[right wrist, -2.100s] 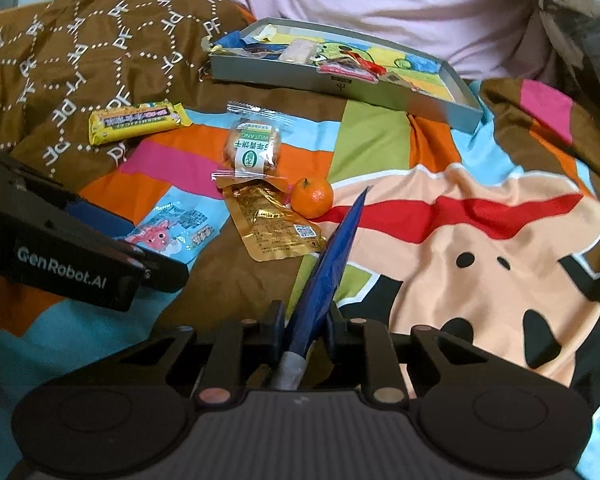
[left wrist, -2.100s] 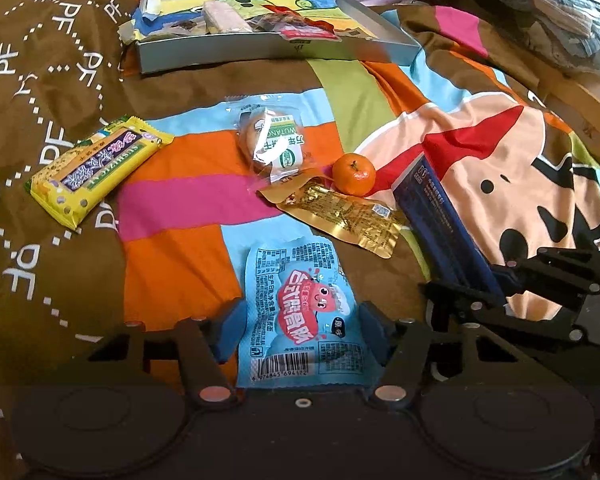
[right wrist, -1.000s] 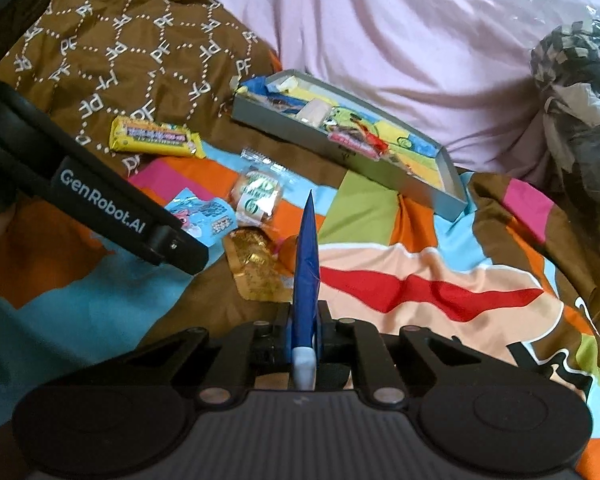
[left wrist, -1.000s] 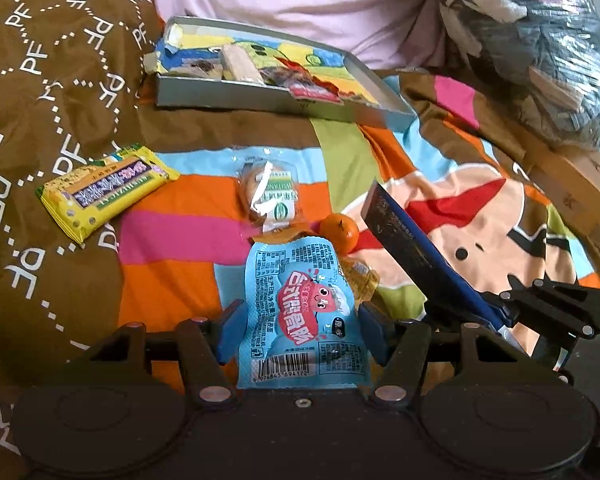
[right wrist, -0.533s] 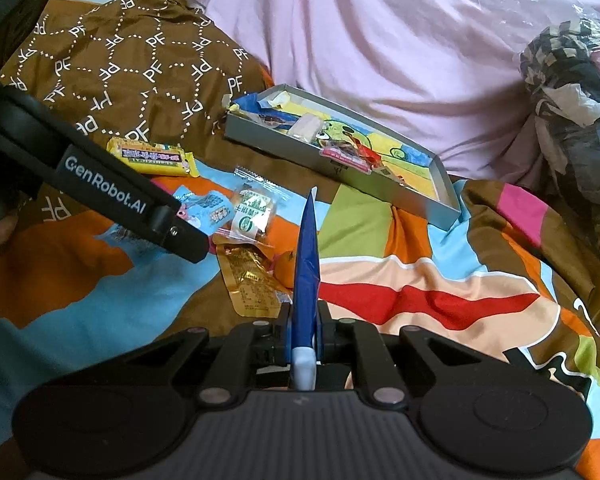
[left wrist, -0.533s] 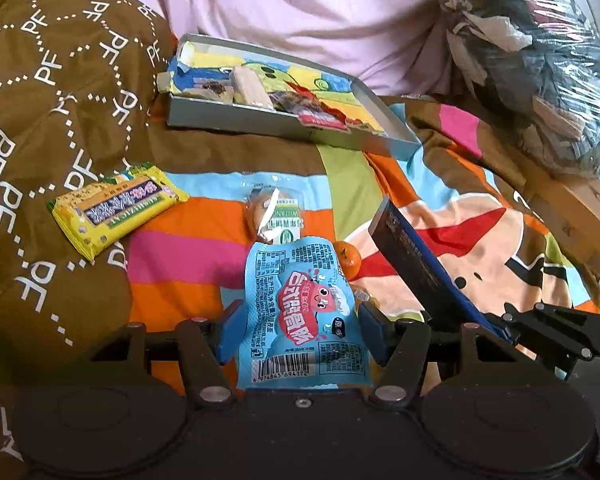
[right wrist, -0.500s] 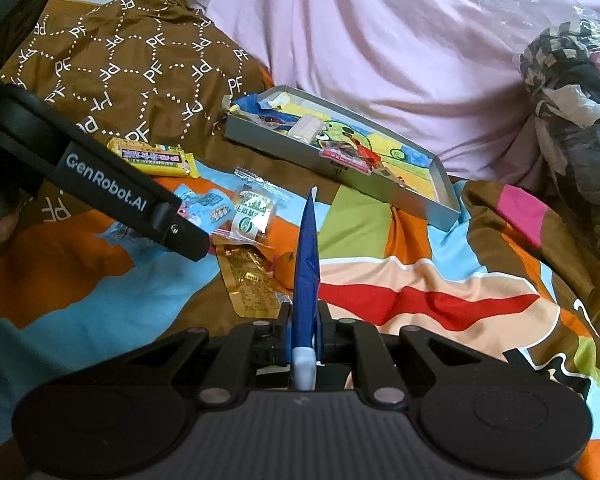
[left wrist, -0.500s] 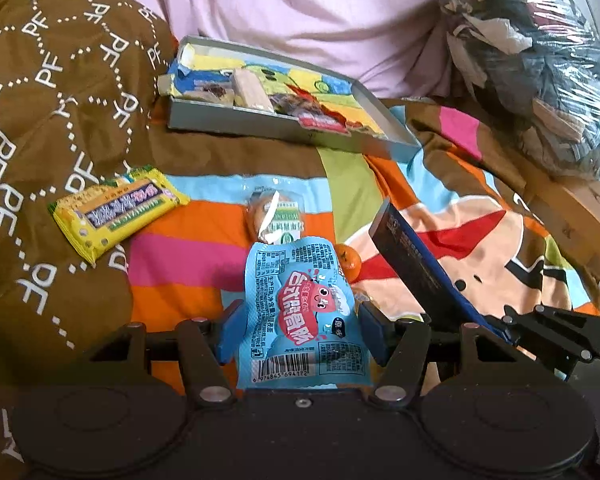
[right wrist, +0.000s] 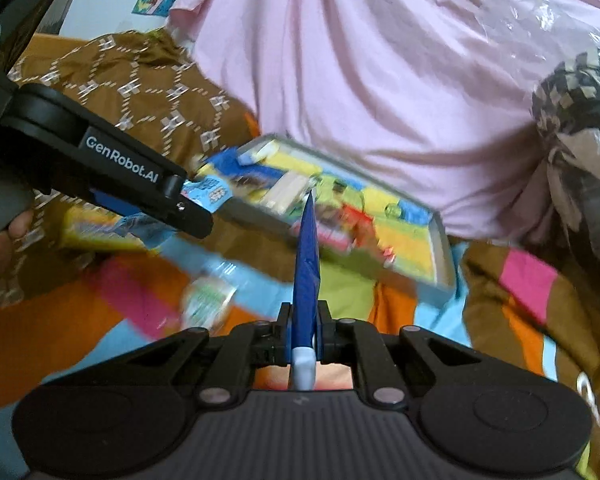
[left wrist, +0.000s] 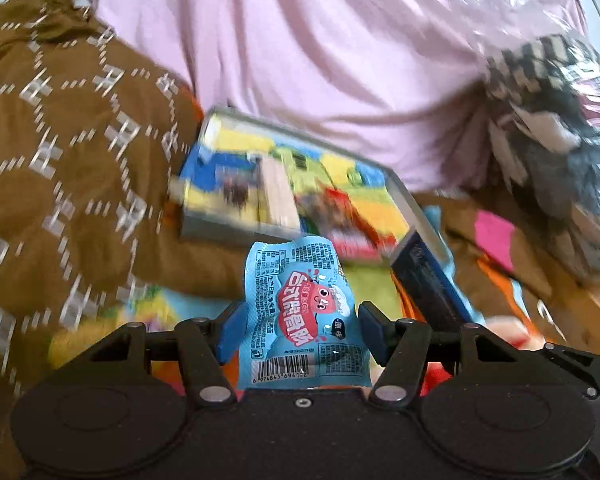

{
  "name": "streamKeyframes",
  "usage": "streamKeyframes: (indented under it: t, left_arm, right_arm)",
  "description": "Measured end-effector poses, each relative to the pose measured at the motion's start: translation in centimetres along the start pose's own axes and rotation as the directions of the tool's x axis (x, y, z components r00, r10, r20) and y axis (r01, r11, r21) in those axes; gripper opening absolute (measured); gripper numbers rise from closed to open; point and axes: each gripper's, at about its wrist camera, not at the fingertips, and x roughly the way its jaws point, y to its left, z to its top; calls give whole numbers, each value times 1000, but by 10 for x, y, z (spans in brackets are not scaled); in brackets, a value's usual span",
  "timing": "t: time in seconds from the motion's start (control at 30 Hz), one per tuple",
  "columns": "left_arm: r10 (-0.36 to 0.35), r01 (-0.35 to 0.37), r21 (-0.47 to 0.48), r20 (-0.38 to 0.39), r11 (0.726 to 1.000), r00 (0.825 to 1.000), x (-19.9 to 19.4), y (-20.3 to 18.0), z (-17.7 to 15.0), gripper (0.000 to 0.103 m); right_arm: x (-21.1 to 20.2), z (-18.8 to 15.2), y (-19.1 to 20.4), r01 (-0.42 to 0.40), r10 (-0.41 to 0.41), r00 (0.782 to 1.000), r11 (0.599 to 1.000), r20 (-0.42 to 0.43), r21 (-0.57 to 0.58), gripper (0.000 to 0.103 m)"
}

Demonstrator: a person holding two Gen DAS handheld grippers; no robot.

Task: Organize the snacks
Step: 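Lift both held packets and carry them toward the grey tray, then lower both packets into the tray and open both tools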

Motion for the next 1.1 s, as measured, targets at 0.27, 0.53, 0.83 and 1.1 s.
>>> streamKeyframes:
  t: [0.27, 0.53, 0.83, 1.1]
  left_arm:
    - [30, -34, 45, 81, 998, 996, 73, -9, 68, 63]
    - [53, -56, 69, 39, 996, 998, 141, -21, 109, 63]
    - [128, -124, 72, -49, 990, 991, 176, -18, 105, 71]
    - [158, -158, 57, 7, 986, 987, 147, -19, 110, 91]
  right_arm:
    - [90, 43, -54, 53, -53, 998, 998, 18, 25, 12]
    - [150, 59, -71, 81, -81, 997, 996, -4, 32, 12]
    - [175, 50, -81, 29, -23, 999, 985, -37, 173, 36]
    - [142, 55, -87, 11, -25, 998, 972, 56, 234, 76]
